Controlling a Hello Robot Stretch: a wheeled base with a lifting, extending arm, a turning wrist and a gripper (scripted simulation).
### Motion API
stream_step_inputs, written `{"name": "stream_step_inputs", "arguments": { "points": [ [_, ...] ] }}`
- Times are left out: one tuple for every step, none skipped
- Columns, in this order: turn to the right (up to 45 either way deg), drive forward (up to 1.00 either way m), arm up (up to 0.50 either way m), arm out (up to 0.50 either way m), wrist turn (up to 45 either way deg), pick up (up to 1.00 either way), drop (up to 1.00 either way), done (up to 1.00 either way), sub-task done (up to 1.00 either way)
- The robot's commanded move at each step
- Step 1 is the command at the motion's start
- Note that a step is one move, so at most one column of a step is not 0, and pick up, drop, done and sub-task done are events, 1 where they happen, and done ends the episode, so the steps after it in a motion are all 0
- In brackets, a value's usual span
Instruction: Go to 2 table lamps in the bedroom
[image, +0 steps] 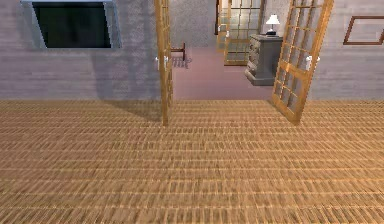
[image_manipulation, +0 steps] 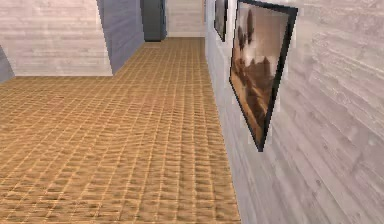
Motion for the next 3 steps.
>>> {"name": "stream_step_inputs", "arguments": {
  "points": [
    [0.0,0.20,0.00,0.00,0.0,0.00,0.00,0.00,0.00],
    [-45.0,0.00,0.00,0.00,0.0,0.00,0.00,0.00,0.00],
    [-45.0,0.00,0.00,0.00,0.0,0.00,0.00,0.00,0.00]
  ]
}}
